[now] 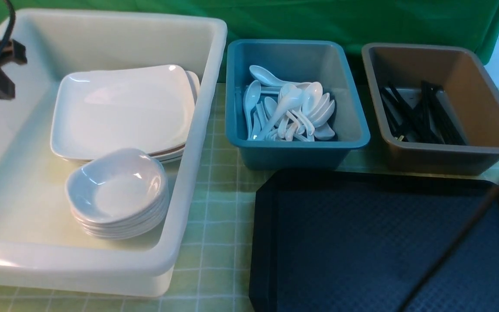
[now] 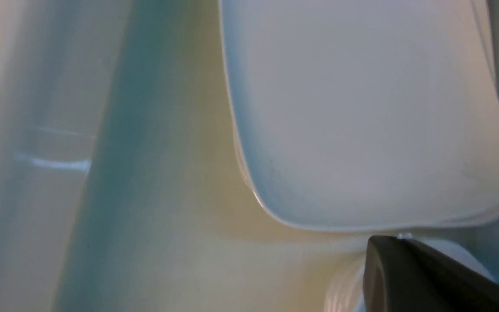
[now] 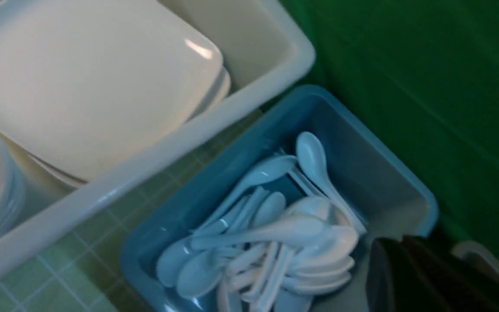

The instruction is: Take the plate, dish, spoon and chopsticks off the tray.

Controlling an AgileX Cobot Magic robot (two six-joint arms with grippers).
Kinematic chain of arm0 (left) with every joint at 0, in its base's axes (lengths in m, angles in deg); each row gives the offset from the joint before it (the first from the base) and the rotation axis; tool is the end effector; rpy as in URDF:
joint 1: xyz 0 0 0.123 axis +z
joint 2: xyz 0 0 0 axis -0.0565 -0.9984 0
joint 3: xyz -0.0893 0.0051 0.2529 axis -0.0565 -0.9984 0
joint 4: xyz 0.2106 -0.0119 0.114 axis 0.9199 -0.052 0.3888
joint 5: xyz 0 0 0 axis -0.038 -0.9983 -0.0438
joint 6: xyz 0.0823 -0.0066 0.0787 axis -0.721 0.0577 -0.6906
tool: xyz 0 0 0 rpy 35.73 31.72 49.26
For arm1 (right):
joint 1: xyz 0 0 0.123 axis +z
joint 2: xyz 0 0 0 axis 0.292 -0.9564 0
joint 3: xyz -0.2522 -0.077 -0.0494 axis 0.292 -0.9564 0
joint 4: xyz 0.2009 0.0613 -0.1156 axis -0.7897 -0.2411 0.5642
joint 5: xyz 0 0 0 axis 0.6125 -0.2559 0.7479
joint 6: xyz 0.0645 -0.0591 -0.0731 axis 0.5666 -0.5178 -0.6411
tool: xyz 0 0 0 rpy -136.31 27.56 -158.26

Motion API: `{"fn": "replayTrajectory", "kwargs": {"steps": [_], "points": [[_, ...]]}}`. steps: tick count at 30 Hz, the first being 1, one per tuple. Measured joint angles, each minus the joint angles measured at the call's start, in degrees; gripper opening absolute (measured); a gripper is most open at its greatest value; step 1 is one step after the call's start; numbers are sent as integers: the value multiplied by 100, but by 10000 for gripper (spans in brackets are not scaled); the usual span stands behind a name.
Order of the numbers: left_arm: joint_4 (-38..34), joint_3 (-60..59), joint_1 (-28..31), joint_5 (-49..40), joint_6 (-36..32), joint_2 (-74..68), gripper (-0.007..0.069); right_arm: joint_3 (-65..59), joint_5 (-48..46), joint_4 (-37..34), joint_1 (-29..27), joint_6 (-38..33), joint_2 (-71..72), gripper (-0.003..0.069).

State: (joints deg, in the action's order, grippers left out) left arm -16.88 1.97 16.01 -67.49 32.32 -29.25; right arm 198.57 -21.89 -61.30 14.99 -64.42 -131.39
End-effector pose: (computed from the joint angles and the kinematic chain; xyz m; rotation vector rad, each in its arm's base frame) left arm 0.3527 0.0592 0.3057 -0.2392 2.4206 -0.1362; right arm 0.3577 0.2153 0.4355 -0.8574 2.0224 0.0944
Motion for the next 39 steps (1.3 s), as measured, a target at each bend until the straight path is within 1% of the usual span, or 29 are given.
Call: {"fn": "replayTrajectory", "kwargs": {"steps": [5,9,14,18,20,23,30,34,35,37,38,39], "points": [[77,1201,-6,-165,7,-1210,-16,-664,-51,81,-194,77,746,8],[593,2383,-20,-256,137,-2336,-16,-1752,-99,81,-246,112,1560,8],[773,3062,-93,-221,148,-3148,-16,-2474,-114,81,-246,115,2048,8],[1005,3120,-197,2,143,-3537,-16,-2693,-129,75,-246,14,2154,8],[1243,3120,-241,220,143,-3778,-16,-2715,-134,81,-246,-7,2161,10],[1416,3120,-260,518,190,-3971,-16,-2745,-134,75,-246,-14,2182,10],[1416,3125,-322,1057,251,-4176,-16,-2745,-134,75,-246,-19,2208,10],[1326,3125,-485,1525,-35,-4322,-16,-2745,-134,75,-246,-19,2208,10],[1373,3125,-543,1601,-165,-4327,-16,-2745,-134,75,-246,-19,2208,10],[1485,3139,-600,1589,-214,-4327,-16,-2745,-134,69,-246,-19,2208,10],[1871,3209,-680,1452,-113,-4302,-16,-2745,-134,69,-246,-19,2208,10],[2190,3268,-752,1293,157,-4265,-16,-2745,-134,69,-246,-19,2208,10]]}}
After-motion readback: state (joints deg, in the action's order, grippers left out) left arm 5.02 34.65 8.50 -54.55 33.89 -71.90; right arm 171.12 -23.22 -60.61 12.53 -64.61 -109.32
